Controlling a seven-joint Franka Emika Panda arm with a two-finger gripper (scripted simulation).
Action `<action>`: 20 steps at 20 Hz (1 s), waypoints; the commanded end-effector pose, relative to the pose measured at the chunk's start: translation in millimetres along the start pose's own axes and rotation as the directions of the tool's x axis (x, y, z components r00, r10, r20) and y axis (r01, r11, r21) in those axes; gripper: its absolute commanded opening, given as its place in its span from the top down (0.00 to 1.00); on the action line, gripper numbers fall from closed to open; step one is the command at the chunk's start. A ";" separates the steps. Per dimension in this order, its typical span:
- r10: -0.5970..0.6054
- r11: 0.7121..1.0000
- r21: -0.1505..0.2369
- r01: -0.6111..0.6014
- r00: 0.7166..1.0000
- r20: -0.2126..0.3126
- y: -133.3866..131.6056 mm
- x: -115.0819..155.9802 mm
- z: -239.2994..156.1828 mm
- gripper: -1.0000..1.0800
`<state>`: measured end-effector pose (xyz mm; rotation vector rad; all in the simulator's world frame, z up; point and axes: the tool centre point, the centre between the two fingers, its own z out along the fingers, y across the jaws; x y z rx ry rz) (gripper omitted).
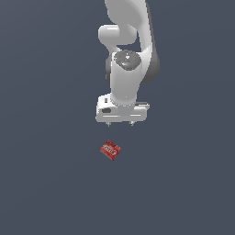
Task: Pick up the object and move it to a goal position.
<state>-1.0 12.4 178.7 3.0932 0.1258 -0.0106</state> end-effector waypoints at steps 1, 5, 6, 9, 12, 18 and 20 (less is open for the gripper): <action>-0.013 1.000 0.000 0.013 1.000 0.001 0.8 0.8 1.8 0.04; -0.052 0.999 0.000 0.052 0.999 0.001 3.0 3.5 6.7 0.04; -0.065 0.998 0.000 0.065 0.998 0.001 3.7 4.4 8.3 0.04; -0.111 0.994 0.001 0.111 0.994 0.001 6.1 7.5 14.1 0.04; -0.167 0.986 0.002 0.167 0.986 0.001 9.2 11.2 21.3 0.04; -0.304 0.953 0.006 0.304 0.953 -0.001 16.9 19.9 39.9 0.04; -0.351 0.936 0.008 0.351 0.936 -0.003 19.6 22.7 46.5 0.04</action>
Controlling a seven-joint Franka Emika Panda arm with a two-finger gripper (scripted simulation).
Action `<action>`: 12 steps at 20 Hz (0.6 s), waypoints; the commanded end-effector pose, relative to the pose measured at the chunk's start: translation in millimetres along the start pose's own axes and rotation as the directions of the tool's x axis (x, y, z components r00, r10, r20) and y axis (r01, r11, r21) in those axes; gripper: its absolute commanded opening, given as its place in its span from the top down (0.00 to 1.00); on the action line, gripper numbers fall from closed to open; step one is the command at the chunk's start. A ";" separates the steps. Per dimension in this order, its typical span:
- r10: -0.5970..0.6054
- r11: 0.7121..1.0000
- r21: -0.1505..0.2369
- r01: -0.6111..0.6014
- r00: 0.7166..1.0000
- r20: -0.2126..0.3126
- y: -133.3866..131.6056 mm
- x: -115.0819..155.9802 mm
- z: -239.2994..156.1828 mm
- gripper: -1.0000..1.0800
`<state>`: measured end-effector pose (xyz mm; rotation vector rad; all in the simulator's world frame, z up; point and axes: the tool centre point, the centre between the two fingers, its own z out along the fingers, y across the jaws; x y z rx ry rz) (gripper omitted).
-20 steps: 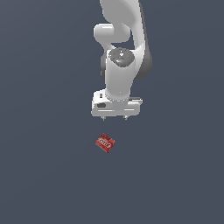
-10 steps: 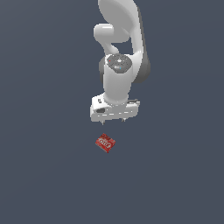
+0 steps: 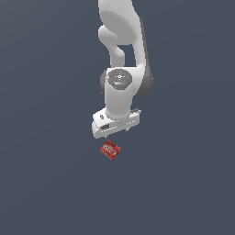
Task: Pick up the object and move it to a goal position.
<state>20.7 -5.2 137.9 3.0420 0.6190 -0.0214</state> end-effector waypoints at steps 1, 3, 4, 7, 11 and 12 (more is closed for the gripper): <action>-0.063 0.998 0.002 0.063 0.998 -0.001 4.4 2.3 8.3 0.04; -0.112 0.994 0.005 0.112 0.994 -0.003 7.9 4.0 15.0 0.04; -0.136 0.991 0.006 0.136 0.991 -0.004 9.6 4.8 18.3 0.04; -0.208 0.978 0.009 0.208 0.978 -0.008 14.7 7.2 28.4 0.04; -0.302 0.953 0.013 0.302 0.953 -0.014 21.4 9.9 41.9 0.04; -0.323 0.946 0.014 0.323 0.946 -0.016 23.0 10.5 45.1 0.04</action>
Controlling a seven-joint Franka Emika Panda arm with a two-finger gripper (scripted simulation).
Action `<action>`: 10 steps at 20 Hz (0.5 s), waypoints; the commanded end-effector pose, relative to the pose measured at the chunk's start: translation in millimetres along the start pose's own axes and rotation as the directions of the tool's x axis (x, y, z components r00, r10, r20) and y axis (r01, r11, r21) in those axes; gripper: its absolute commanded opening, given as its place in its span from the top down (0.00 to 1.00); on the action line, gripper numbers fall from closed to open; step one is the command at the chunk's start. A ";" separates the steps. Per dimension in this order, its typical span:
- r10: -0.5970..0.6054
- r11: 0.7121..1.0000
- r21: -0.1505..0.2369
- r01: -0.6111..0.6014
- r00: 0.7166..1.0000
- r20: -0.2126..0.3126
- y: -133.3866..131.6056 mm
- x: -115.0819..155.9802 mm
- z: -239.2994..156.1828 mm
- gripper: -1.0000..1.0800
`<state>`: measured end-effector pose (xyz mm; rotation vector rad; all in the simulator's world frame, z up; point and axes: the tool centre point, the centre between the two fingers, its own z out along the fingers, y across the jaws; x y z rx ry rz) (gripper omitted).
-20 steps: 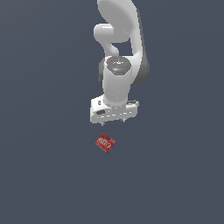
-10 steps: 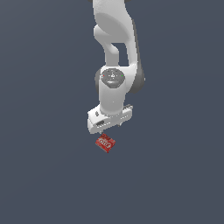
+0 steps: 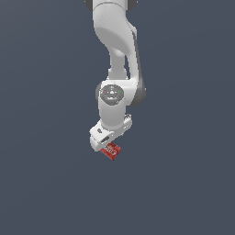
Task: Pick up the object and move it to a goal position.
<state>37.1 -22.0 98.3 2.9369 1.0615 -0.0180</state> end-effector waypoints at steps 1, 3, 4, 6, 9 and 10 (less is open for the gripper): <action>-0.059 0.998 0.003 0.059 0.998 -0.004 4.3 0.3 8.0 0.04; -0.098 0.995 0.005 0.098 0.995 -0.007 7.2 0.4 13.6 0.04; -0.115 0.993 0.005 0.115 0.993 -0.008 8.5 0.4 16.1 0.04; -0.147 0.989 0.007 0.147 0.989 -0.011 10.9 0.3 20.6 0.04; -0.185 0.983 0.008 0.185 0.983 -0.015 13.6 0.3 26.1 0.04; -0.195 0.981 0.008 0.195 0.981 -0.016 14.4 0.3 27.6 0.04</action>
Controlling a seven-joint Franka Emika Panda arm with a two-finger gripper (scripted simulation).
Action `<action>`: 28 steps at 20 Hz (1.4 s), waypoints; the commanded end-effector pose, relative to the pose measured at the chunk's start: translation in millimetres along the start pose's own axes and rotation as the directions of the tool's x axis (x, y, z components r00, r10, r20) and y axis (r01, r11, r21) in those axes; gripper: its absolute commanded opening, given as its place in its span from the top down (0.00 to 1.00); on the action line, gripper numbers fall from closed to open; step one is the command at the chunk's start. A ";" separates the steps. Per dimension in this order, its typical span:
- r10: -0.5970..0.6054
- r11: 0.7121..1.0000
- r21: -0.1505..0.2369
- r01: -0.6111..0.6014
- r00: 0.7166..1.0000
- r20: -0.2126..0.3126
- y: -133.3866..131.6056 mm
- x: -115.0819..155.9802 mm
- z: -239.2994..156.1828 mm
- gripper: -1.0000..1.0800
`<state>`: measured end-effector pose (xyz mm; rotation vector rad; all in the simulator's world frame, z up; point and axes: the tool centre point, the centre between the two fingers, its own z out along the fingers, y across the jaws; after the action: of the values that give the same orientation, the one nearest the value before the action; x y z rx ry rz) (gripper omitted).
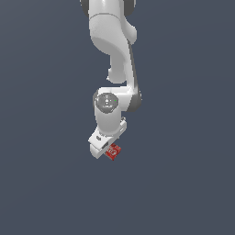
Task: Pick up the object and move it to a goal position.
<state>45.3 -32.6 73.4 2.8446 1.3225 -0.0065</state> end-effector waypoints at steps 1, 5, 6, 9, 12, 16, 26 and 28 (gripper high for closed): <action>-0.029 1.000 0.001 0.029 1.000 -0.003 2.0 -0.2 3.7 0.04; -0.053 0.999 0.002 0.053 0.999 -0.005 3.7 -0.6 7.2 0.04; -0.056 0.998 0.002 0.056 0.998 -0.006 3.9 -0.7 7.6 0.04; -0.054 0.999 0.002 0.054 0.999 -0.005 3.8 -0.9 7.7 0.04; -0.054 0.999 0.002 0.054 0.999 -0.005 3.9 -1.1 10.9 0.04; -0.056 0.998 0.002 0.056 0.998 -0.005 3.4 -1.0 25.1 0.04; -0.058 0.998 0.002 0.059 0.998 -0.006 3.8 -0.7 58.2 0.04; -0.058 0.998 0.002 0.059 0.998 -0.006 3.9 -0.5 58.1 1.00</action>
<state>47.3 -35.9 15.5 2.8092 1.4072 -0.0018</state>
